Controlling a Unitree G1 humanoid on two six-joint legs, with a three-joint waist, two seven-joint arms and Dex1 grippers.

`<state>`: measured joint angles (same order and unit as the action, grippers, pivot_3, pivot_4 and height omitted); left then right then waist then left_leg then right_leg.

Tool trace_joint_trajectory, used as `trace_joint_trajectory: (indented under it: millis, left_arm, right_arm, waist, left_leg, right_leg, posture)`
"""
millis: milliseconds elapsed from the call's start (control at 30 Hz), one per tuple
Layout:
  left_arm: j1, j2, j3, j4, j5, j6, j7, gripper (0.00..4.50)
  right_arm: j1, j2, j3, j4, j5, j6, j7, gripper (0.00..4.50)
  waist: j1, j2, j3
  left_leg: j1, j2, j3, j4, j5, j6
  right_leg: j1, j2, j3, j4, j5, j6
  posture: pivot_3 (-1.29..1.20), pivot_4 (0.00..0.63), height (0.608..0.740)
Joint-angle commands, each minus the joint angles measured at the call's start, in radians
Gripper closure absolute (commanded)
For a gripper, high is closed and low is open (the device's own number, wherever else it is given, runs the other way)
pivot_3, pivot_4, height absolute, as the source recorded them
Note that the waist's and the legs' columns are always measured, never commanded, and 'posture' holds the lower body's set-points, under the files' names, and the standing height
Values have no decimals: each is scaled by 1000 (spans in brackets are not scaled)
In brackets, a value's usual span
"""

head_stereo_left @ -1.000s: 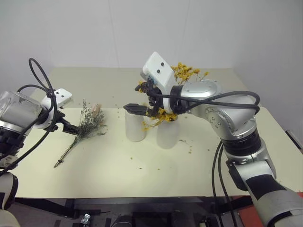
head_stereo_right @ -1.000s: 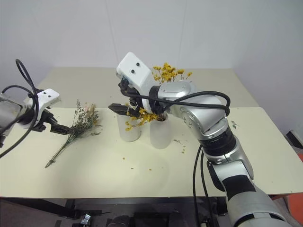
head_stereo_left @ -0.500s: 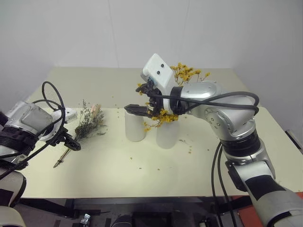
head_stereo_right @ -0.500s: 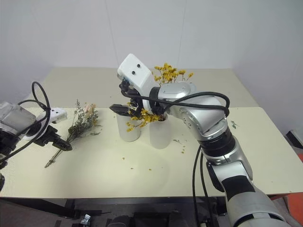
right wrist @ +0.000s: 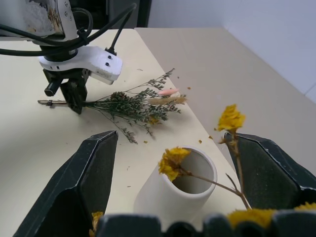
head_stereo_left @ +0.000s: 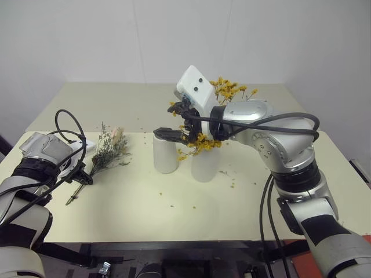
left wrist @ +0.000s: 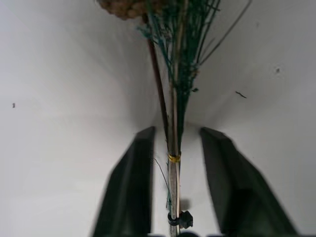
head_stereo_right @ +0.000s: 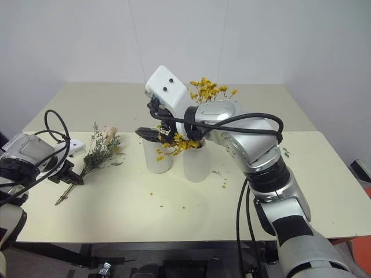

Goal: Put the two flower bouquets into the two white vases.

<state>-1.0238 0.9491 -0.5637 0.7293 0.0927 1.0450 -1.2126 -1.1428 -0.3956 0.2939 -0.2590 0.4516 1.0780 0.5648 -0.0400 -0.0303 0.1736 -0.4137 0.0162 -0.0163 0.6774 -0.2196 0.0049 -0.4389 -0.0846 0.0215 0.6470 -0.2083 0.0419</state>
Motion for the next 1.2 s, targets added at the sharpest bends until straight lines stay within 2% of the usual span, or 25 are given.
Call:
trace_joint_trajectory:
  millis: [33, 67, 100, 300, 467, 600, 833, 1100, 1200]
  left_arm:
    - [-24, -1, 22, 28, 32, -25, 6, 4180]
    - [-27, -2, 25, 35, 35, -28, 8, 4443]
    - [-32, -5, 29, 43, 38, -32, 12, 4478]
    - [-109, -24, 105, 107, 55, -78, 105, 4478]
    - [-206, -31, 175, 57, 40, -95, 126, 4478]
    - [-299, -94, 283, -13, -2, -62, 201, 4478]
    - [-349, -207, 339, -77, -35, -36, 252, 4478]
    - [-396, -332, 412, -67, -106, -127, 277, 4478]
    - [-417, -367, 461, -24, -137, -199, 302, 4478]
  right_arm:
    - [6, -10, -36, -24, -10, -3, 1, 329]
    - [7, -11, -36, -26, -9, -3, 3, 329]
    - [7, -11, -35, -25, -10, -4, 4, 329]
    - [7, -40, -14, -26, -14, -12, 39, 329]
    - [2, -84, 5, -26, -37, -41, 84, 329]
    - [-83, -129, -61, 14, -57, -91, 110, 329]
    - [-177, -184, -104, 24, -62, -91, 144, 329]
    - [-204, -172, -147, -79, -3, 117, 89, 329]
    - [-186, -182, -143, -51, -19, 121, 81, 329]
  waist:
    - [0, 0, 0]
    - [0, 0, 0]
    - [0, 0, 0]
    - [3, 0, 0]
    - [6, -4, 2]
    - [12, -6, 5]
    - [1, -6, 6]
    - [-3, -6, 8]
    - [-1, -6, 8]
  left_leg:
    - [0, 0, 0, 0, 0, 0]
    - [0, 0, 0, 0, 0, 0]
    - [0, 0, 0, 0, 0, 0]
    - [-1, 0, 0, 0, 0, 0]
    - [-2, 0, -1, 0, 0, 0]
    - [-2, 0, -1, 0, 0, 0]
    - [-2, 0, -1, -1, 0, 0]
    - [-3, 0, -1, -1, 0, 0]
    - [-4, 0, -1, -1, 0, 0]
  right_leg:
    - [0, 0, 0, 0, 0, 0]
    - [0, 0, 0, 0, 0, 0]
    - [0, 0, 0, 0, 0, 0]
    - [0, 0, -1, -1, 0, 0]
    - [0, 0, -1, -1, 0, 0]
    - [0, 0, -2, -2, -1, 1]
    - [-1, 0, -2, -2, 2, -3]
    - [-2, 0, -1, -1, 3, -4]
    - [-2, -1, -1, -1, 3, -4]
  posture:
    - [0, 150, 740]
    - [0, 150, 740]
    - [0, 150, 740]
    - [0, 150, 740]
    - [0, 150, 740]
    - [0, 150, 740]
    - [0, 150, 740]
    - [0, 150, 740]
    - [0, 150, 740]
